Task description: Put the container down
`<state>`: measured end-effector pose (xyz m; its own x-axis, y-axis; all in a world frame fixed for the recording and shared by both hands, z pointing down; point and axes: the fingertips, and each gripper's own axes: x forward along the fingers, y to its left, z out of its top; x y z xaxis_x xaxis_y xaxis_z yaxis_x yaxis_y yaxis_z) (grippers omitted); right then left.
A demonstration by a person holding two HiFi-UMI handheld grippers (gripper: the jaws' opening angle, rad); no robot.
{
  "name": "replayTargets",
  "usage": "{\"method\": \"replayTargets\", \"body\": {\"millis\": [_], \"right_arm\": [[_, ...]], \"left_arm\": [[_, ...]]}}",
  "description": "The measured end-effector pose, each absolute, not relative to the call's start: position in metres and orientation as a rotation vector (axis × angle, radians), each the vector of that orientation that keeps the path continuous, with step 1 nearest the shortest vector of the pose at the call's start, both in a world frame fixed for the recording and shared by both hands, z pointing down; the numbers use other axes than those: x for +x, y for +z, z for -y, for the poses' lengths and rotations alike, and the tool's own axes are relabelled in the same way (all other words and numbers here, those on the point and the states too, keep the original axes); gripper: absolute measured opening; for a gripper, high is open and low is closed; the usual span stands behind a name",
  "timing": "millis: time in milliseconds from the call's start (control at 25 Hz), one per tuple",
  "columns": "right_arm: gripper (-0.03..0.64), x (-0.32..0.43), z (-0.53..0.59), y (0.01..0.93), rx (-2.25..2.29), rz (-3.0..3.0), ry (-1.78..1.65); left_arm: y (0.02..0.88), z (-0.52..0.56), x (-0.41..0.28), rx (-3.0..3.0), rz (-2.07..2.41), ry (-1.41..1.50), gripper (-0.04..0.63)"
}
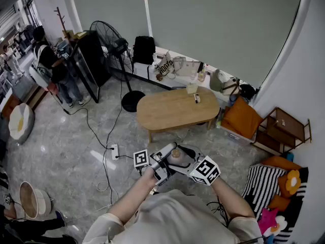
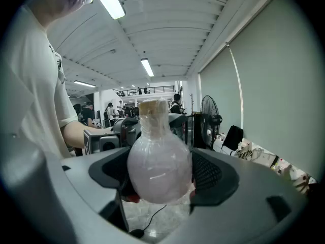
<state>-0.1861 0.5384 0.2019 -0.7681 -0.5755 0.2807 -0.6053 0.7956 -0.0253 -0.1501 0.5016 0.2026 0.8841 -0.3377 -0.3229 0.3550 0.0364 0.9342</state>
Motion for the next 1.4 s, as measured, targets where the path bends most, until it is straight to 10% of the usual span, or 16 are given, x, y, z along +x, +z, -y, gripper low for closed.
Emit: {"method": "replayTargets", "body": {"millis": [1400], "right_arm": [[0.377, -0.112, -0.566, 0.231, 0.896, 2.737, 0.156]], "left_arm": [[0.233, -0.527, -0.077, 1.438, 0.017, -0.541, 0.341]]}}
